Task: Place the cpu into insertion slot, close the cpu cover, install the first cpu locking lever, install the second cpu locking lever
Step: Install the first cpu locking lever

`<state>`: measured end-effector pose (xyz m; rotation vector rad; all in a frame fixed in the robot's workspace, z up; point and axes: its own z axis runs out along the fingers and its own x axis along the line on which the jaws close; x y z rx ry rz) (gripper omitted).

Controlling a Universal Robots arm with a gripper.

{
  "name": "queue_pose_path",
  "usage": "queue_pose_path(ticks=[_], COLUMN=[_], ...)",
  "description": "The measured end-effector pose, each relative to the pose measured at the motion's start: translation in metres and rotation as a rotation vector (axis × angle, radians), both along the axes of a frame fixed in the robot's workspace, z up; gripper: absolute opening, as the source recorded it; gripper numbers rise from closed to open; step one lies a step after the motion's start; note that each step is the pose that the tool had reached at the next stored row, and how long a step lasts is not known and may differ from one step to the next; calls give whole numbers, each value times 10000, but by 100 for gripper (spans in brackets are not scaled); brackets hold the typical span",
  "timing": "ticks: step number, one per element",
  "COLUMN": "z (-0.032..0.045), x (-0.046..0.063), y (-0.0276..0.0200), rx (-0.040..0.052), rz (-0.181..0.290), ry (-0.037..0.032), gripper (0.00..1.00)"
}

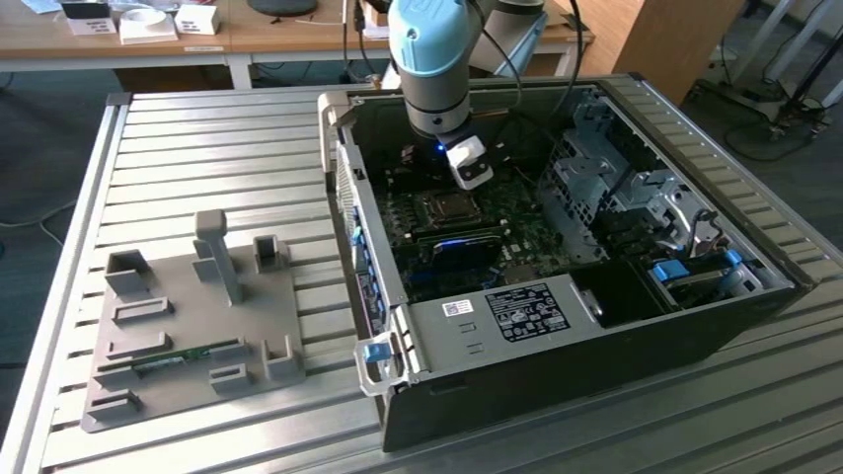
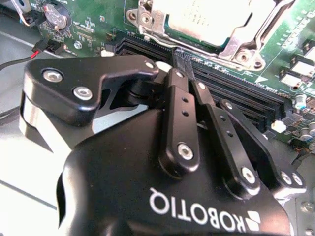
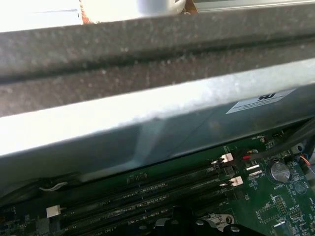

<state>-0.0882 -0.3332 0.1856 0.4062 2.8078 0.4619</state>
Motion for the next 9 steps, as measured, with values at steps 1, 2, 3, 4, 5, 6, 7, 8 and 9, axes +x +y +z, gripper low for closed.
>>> queue_pose_path(ticks=[1, 2, 3, 4, 5, 6, 7, 8, 9], z=[0, 0, 0, 0, 0, 0, 0, 0, 0], x=[0, 1, 3, 5, 9, 12, 15, 19, 22], y=[0, 0, -1, -1, 0, 0, 0, 0, 0], rx=[0, 0, 0, -1, -1, -1, -1, -1, -1], rz=[0, 1, 1, 1, 1, 1, 1, 1, 0], ry=[0, 1, 0, 0, 0, 0, 0, 0, 0], gripper=[11, 11, 11, 11, 11, 11, 11, 11, 11])
